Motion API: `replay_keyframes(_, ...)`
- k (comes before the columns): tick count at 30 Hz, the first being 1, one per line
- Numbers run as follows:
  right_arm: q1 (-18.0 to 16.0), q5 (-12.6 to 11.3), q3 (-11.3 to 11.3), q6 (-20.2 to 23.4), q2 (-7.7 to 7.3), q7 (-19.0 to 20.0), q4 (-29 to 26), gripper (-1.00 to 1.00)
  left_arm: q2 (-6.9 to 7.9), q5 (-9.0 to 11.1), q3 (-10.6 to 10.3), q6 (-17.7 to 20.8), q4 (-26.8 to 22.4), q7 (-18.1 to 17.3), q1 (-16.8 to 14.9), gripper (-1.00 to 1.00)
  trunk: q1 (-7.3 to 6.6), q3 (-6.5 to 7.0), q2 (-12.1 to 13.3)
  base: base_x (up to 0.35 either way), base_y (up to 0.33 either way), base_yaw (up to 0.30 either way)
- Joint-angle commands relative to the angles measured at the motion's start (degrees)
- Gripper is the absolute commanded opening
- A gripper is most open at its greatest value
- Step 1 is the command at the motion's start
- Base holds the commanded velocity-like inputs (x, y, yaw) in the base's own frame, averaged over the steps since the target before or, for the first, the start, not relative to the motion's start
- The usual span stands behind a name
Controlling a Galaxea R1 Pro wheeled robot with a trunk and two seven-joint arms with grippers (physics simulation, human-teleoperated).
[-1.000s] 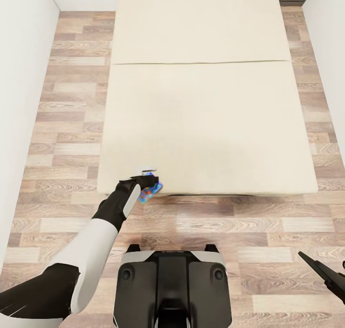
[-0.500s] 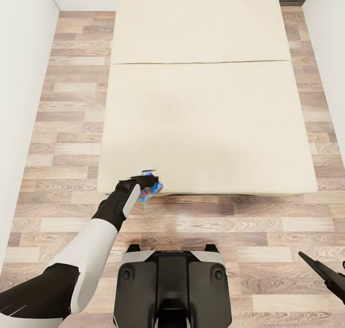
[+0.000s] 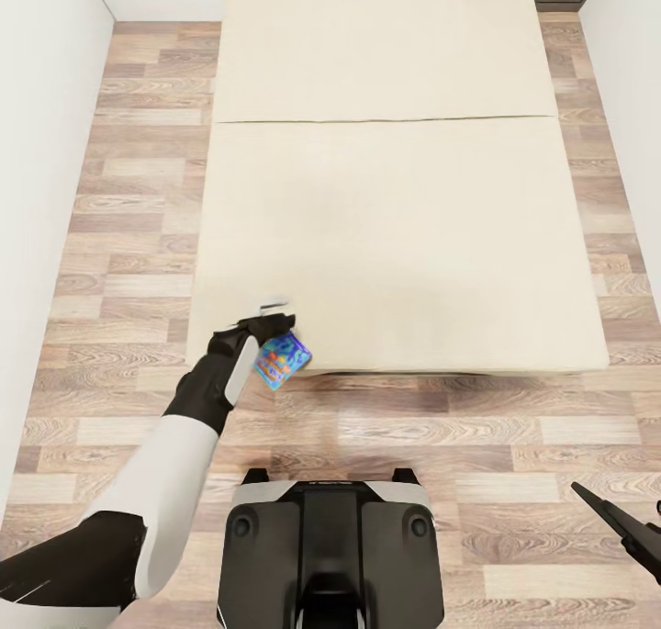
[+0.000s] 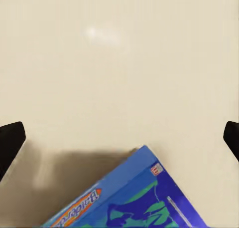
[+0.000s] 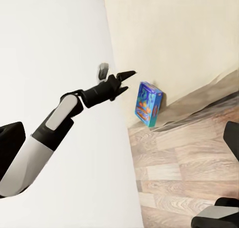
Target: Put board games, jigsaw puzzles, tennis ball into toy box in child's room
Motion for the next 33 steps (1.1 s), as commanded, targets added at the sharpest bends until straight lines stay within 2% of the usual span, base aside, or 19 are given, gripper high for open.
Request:
replay_keyframes(1,0.0,-0.08,0.0,0.55,0.0,0.12,-0.02,1.0,0.03,0.58,1.38,0.53,-1.14,0.49,-0.01,1.0,0.04,-0.06,-0.09,0.0,0.0,0.0)
replay_keyframes(6,0.0,-0.06,0.04,0.5,-0.01,0.1,0.03,1.0,0.81,0.52,5.1,2.17,-3.34,0.46,-0.01,1.0,0.04,-0.06,-0.09,0.0,0.0,0.0)
replay_keyframes(9,0.0,-0.1,0.04,0.49,-0.05,0.06,0.07,1.0,2.18,0.58,6.7,3.58,-4.59,0.42,-0.01,1.0,0.04,-0.06,-0.09,0.0,0.0,0.0)
replay_keyframes(10,0.0,-0.12,0.05,0.48,-0.06,0.05,0.18,1.0,3.29,0.65,7.41,4.52,-5.41,0.38,-0.01,1.0,0.04,-0.06,-0.09,0.0,0.0,0.0)
replay_keyframes(12,0.0,-0.13,0.05,0.46,-0.07,0.04,0.32,1.0,4.59,0.78,7.89,5.42,-6.34,0.29,-0.01,1.0,0.04,-0.06,-0.09,0.0,0.0,0.0)
replay_keyframes(13,0.0,-0.13,0.05,0.46,-0.07,0.04,0.32,1.0,4.59,0.78,7.89,5.42,-6.34,0.29,-0.01,1.0,0.04,-0.06,-0.09,0.0,0.0,0.0)
replay_keyframes(14,0.0,-0.1,0.05,0.43,-0.07,0.04,0.47,1.0,6.09,0.91,8.4,6.5,-7.4,0.17,-0.01,1.0,0.04,-0.06,-0.09,0.0,0.0,0.0)
replay_keyframes(15,0.0,-0.09,0.05,0.42,-0.07,0.02,0.53,1.0,6.87,0.97,8.72,7.18,-7.93,0.12,-0.01,1.0,0.04,-0.06,-0.09,0.0,0.0,0.0)
replay_keyframes(16,0.0,-0.09,0.05,0.42,-0.07,0.02,0.53,1.0,6.87,0.97,8.72,7.18,-7.93,0.12,-0.01,1.0,0.04,-0.06,-0.09,0.0,0.0,0.0)
replay_keyframes(19,0.0,-0.08,0.05,0.34,-0.08,-0.04,0.65,1.0,9.01,1.24,10.14,9.79,-9.55,-0.02,-0.01,1.0,0.04,-0.06,-0.09,0.0,0.0,0.0)
replay_keyframes(22,0.0,-0.02,0.05,-0.06,-0.06,-0.28,0.71,1.0,10.99,1.79,12.64,12.86,-10.99,-0.2,0.04,1.0,0.04,-0.06,-0.09,0.0,0.0,0.0)
replay_keyframes(25,0.0,-0.04,0.1,-0.87,0.01,-0.81,0.74,1.0,13.13,2.91,16.17,16.07,-11.97,-0.95,0.09,1.0,0.04,-0.06,-0.09,0.0,0.0,0.0)
replay_keyframes(29,0.0,-0.05,0.21,-1.66,0.12,-2.21,0.76,1.0,16.59,5.03,20.49,20.09,-12.65,-4.36,0.26,1.0,0.04,-0.06,-0.09,0.0,0.0,0.0)
replay_keyframes(30,0.0,-0.05,0.21,-1.66,0.12,-2.21,0.76,1.0,16.59,5.03,20.49,20.09,-12.65,-4.36,0.26,1.0,0.04,-0.06,-0.09,0.0,0.0,0.0)
replay_keyframes(33,0.0,-0.04,0.35,-2.02,0.25,-3.68,0.78,1.0,19.91,6.27,22.68,22.58,-12.78,-8.62,0.54,1.0,0.04,-0.06,-0.09,0.0,0.0,0.0)
